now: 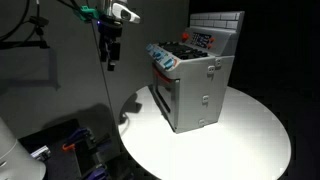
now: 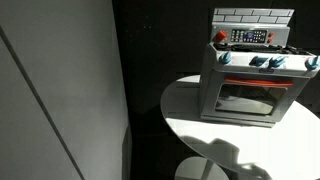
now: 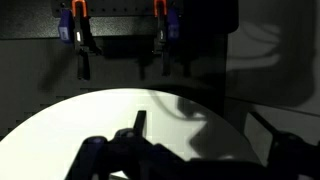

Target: Push the top orange button on the stove

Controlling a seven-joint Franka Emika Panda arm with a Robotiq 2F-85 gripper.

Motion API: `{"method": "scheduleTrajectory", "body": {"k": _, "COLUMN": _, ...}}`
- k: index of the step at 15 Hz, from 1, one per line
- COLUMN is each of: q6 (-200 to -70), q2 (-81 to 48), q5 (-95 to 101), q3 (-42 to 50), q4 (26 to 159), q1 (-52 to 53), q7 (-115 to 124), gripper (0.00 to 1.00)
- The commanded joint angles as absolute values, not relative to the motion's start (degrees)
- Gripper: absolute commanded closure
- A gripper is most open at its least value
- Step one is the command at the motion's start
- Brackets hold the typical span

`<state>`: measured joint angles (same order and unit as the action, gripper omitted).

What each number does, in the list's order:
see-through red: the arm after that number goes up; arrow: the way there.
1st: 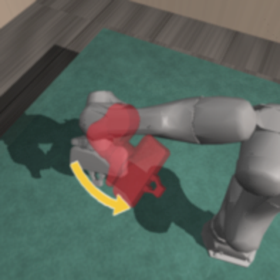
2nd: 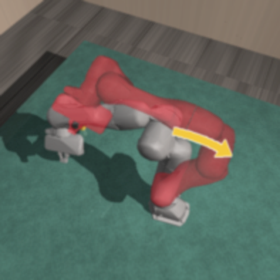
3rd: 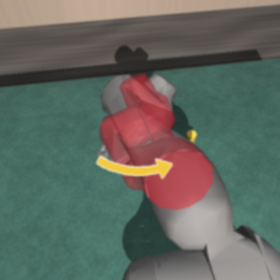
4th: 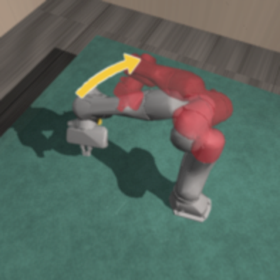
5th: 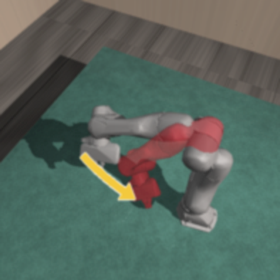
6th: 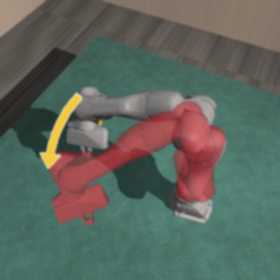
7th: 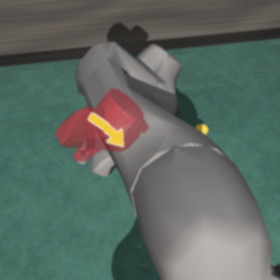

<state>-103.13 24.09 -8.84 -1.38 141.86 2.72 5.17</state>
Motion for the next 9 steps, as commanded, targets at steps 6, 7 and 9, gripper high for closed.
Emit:
{"method": "scheduleTrajectory", "body": {"k": 6, "q6": -103.3, "q2": 23.8, "q5": -8.6, "q3": -1.8, "q4": 140.9, "q1": 2.0, "q7": 5.9, "gripper": 0.00}}
{"method": "scheduleTrajectory", "body": {"k": 7, "q6": -103.7, "q2": 23.8, "q5": -8.5, "q3": -1.8, "q4": 140.7, "q1": 1.9, "q7": 5.9, "gripper": 0.00}}
{"method": "scheduleTrajectory", "body": {"k": 9, "q6": -104.7, "q2": 23.6, "q5": -8.5, "q3": -1.7, "q4": 139.9, "q1": 1.6, "q7": 6.1, "gripper": 0.00}}
